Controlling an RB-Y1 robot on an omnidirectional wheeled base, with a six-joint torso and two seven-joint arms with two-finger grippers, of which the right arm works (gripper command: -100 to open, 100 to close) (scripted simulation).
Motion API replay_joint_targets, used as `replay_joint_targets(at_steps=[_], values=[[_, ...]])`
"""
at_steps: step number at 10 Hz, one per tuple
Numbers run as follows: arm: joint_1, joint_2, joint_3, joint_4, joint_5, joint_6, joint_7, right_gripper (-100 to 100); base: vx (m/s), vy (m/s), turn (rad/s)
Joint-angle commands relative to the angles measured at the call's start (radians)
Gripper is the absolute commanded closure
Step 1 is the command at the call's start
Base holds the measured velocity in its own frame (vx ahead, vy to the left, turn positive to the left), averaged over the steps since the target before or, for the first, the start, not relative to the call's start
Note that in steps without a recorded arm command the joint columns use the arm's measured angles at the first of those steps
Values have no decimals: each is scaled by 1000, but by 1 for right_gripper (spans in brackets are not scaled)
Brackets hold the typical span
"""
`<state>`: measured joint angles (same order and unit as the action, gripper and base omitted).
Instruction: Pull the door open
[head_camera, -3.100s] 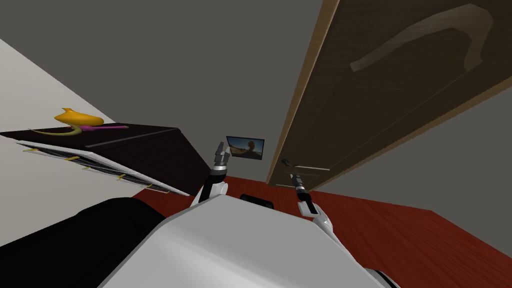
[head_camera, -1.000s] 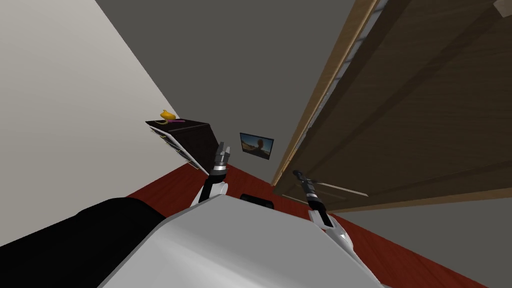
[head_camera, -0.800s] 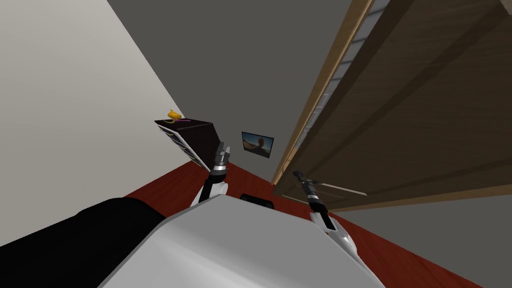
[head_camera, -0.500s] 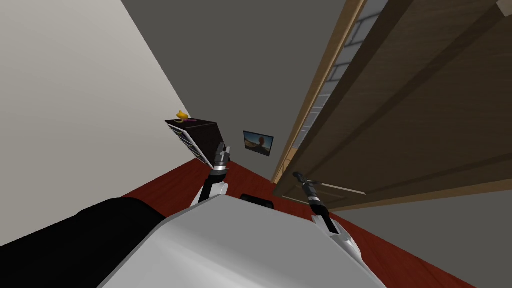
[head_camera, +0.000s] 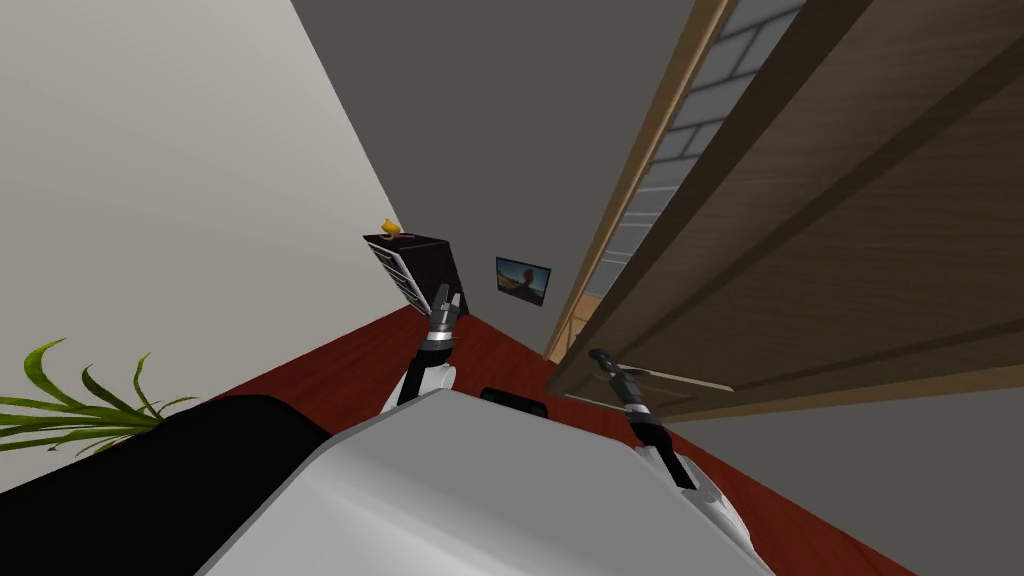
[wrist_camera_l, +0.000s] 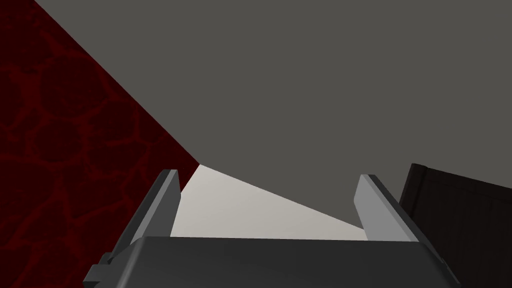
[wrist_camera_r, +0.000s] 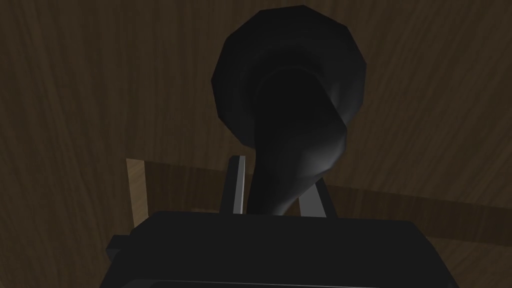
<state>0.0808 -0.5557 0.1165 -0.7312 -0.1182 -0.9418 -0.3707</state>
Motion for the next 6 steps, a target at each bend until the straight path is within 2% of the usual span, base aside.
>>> replay_joint_targets(at_steps=[1, 4, 5, 6], values=[[31, -18, 11, -19, 1, -26, -14, 100, -208, -67, 132], [53, -38, 26, -18, 4, -64, -32, 100, -175, -69, 87], [49, -30, 23, -18, 3, -50, -26, 100, -79, -39, 24], [58, -37, 31, -8, 3, -73, -33, 100, -141, -46, 182]])
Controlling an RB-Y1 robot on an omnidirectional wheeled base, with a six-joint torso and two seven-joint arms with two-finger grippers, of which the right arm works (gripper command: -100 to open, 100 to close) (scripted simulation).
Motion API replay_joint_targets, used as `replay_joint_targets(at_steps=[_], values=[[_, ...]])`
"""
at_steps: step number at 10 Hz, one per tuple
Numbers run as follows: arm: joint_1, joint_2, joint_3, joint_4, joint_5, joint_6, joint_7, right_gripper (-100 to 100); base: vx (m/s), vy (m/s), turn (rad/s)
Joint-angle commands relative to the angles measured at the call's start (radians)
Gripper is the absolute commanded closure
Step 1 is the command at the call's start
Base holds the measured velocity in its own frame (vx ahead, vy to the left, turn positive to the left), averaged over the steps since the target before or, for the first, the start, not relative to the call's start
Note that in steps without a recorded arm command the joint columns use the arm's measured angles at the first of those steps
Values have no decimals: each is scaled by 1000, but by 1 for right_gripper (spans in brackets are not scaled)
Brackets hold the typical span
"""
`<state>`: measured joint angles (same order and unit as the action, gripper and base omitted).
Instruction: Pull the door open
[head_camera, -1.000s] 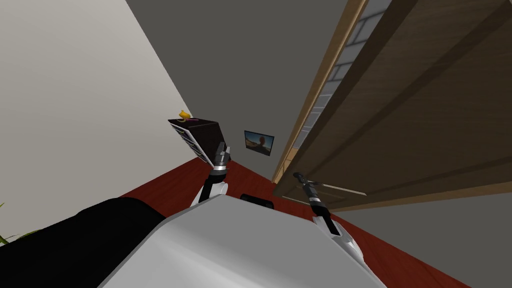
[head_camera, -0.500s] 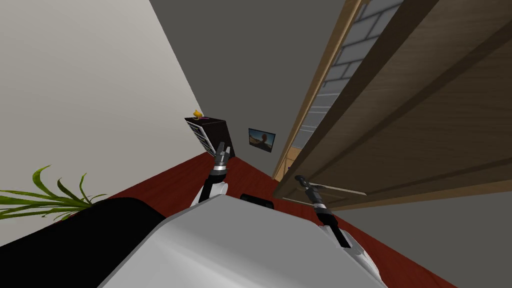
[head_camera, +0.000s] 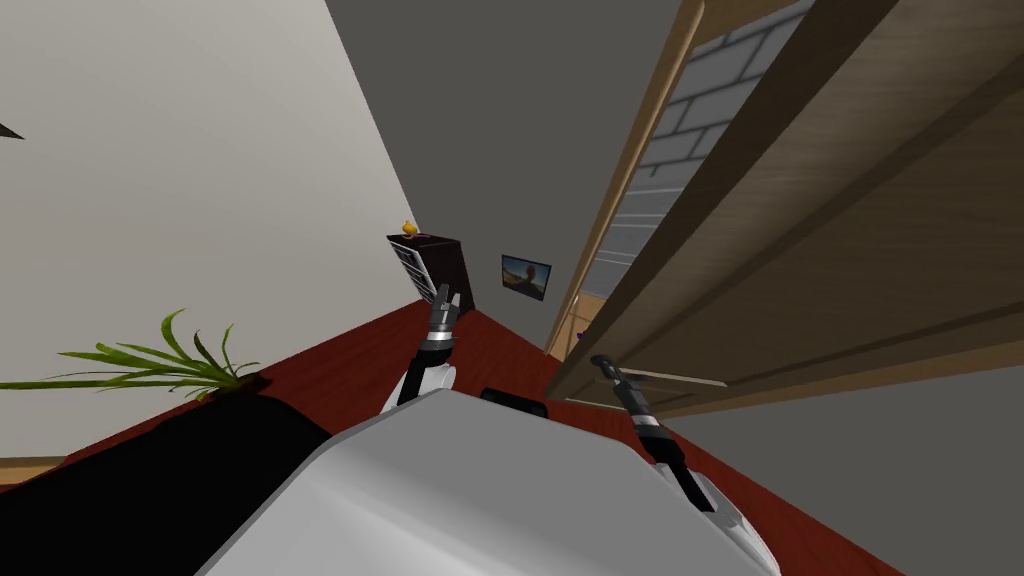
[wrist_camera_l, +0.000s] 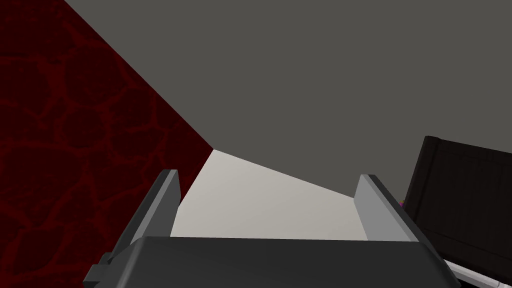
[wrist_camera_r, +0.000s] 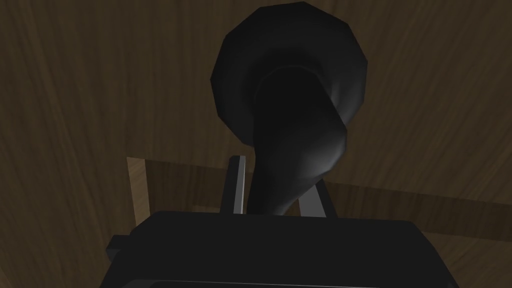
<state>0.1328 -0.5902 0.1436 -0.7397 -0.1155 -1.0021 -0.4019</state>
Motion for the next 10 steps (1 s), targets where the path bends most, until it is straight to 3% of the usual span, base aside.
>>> replay_joint_targets(at_steps=[1, 7, 8, 9, 10], values=[[9, -7, 6, 6, 0, -25, -6, 100, -239, -81, 251], [37, -40, 27, 45, -5, -116, -30, 100, -218, -95, 185], [40, -44, 29, 49, -5, -126, -33, 100, -262, -54, 135], [30, -42, 26, 55, -6, -117, -32, 100, -109, -37, 16], [36, -45, 30, 69, -6, -136, -36, 100, -128, -67, 177]])
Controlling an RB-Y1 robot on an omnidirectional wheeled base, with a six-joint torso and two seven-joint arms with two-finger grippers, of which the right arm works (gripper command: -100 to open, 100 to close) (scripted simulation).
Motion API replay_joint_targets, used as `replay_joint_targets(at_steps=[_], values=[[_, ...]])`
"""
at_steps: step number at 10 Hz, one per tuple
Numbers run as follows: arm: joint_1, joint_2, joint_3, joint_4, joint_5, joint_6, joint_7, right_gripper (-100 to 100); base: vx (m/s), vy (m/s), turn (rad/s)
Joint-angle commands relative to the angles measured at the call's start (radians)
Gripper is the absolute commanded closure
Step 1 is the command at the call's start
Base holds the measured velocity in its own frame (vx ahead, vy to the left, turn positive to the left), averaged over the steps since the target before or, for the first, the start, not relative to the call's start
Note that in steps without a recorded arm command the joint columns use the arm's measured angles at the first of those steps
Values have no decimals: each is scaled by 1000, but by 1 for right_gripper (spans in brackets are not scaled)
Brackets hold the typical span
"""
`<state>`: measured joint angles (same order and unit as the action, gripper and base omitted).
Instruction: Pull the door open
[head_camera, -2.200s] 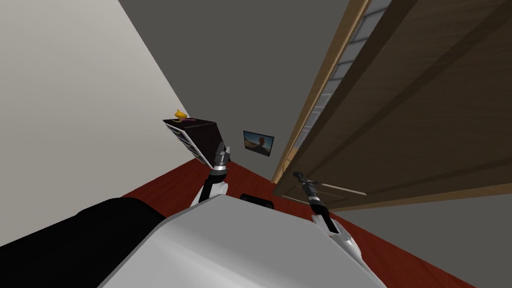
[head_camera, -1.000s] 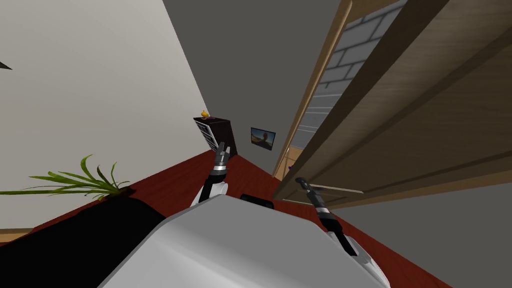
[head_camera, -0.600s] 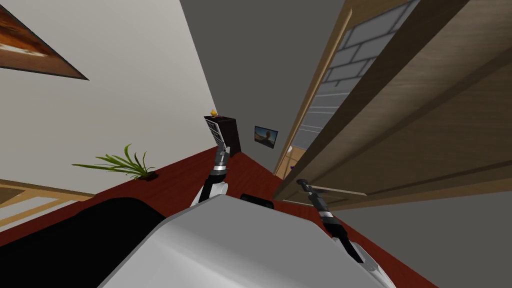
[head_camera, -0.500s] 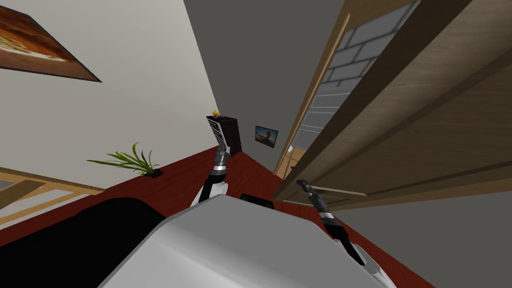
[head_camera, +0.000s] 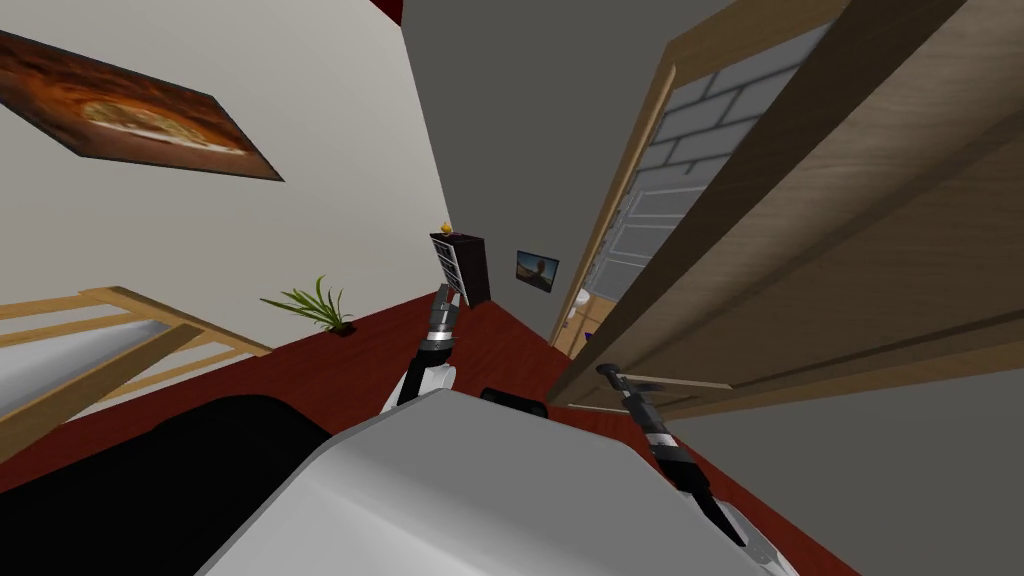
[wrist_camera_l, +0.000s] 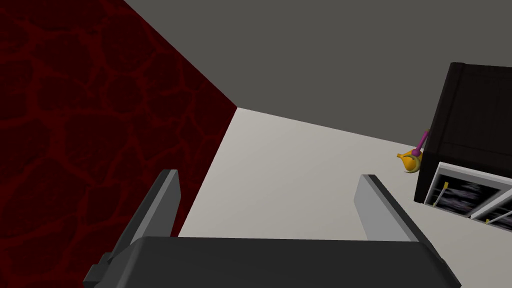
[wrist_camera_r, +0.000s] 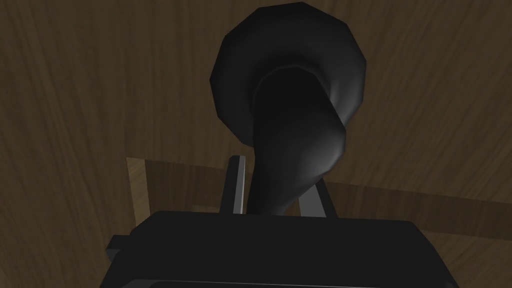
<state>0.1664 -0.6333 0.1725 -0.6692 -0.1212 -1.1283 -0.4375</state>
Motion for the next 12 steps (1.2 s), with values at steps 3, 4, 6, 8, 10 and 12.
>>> replay_joint_targets(at_steps=[3, 4, 6, 8, 10, 12], values=[[10, -9, 6, 17, -1, -42, -6, 100, -218, -106, 195], [13, -11, 8, 24, -2, -54, -9, 100, -197, -85, 173], [19, -16, 12, 38, -3, -78, -13, 100, -198, -99, 204], [23, -20, 16, 50, -4, -99, -16, 100, -215, -90, 171], [28, -24, 18, 59, -4, -116, -19, 100, -185, -59, 133], [12, -12, 20, 55, -9, -85, -9, 100, -89, -44, 78]])
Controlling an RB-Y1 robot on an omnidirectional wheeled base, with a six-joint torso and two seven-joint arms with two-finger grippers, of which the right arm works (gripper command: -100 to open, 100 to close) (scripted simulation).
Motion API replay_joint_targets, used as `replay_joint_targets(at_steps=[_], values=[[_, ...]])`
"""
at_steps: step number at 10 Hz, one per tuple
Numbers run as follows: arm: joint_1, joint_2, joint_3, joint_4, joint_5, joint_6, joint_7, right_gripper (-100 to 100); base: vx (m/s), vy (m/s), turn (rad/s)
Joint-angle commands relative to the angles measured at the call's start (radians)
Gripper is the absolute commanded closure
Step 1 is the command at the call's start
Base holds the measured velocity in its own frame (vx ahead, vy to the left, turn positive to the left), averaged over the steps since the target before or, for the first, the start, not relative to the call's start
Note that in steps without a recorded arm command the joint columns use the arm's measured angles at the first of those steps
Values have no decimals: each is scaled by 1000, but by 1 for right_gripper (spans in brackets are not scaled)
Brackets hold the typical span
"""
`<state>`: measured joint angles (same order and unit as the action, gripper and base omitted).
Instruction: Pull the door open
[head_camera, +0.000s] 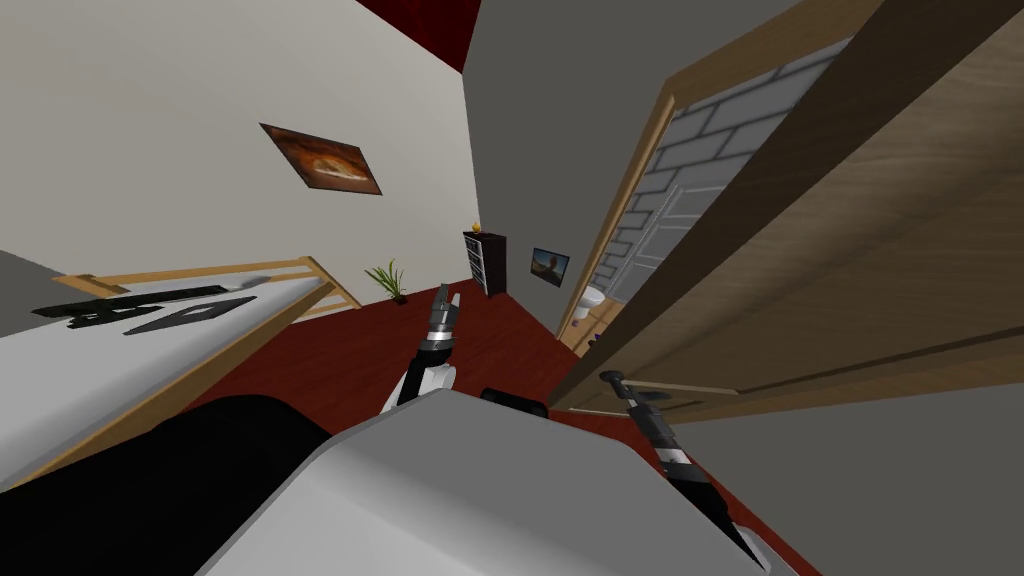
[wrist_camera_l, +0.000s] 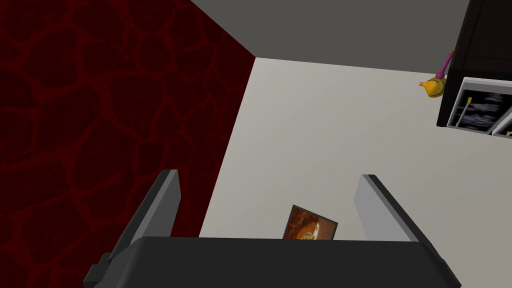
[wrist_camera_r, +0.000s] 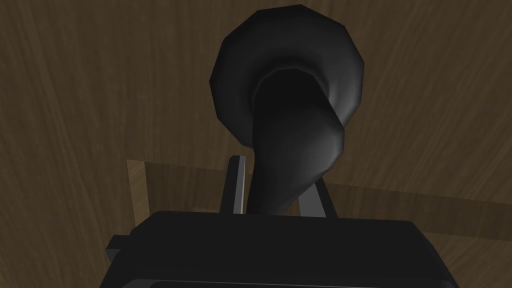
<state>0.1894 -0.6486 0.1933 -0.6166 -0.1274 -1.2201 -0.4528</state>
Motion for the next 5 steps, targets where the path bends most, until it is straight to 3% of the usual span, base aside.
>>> replay_joint_targets(at_steps=[1, 5], values=[[-20, 7, -2, 4, -6, 17, 12, 100, -179, -65, 176], [-67, 29, -3, 13, -23, 67, 38, 100, -186, -64, 135]])
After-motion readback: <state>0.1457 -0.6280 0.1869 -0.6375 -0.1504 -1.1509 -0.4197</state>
